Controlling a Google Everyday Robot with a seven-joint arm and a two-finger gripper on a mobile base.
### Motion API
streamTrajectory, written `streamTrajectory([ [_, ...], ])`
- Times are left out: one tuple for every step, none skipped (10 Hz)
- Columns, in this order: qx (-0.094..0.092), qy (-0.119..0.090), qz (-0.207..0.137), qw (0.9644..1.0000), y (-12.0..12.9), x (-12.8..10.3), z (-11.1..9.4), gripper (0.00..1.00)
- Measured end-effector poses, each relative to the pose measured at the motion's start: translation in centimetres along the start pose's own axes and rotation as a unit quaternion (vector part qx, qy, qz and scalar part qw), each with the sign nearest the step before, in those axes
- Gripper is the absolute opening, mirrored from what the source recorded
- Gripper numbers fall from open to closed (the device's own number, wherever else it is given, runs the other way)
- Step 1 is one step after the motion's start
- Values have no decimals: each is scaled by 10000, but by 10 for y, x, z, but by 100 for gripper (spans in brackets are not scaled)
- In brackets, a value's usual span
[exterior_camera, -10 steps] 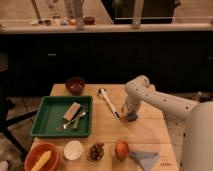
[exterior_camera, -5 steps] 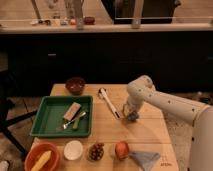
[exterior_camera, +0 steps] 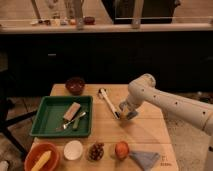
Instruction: Place sponge in paper cup
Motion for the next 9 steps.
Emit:
streamTrajectory([
  [-82,-67,-431,9990,9,-3,-9,0],
  [-139,-98,-787,9968,19,-7,-14,0],
  [-208,-129,-1246,9919,33,-14,-21,0],
  [-256,-153,-1616,9864,46,-20,-28,0],
  [-308,-162,-1987,9794,60,-24,-35,0],
  [-366,-187,-2341,9713,73,-29,-43,0],
  [-427,-235,-2689,9619,86,-33,-52,0],
  [-500,-247,-3141,9477,100,-32,-62,0],
  [-538,-267,-3470,9359,112,-30,-70,0],
])
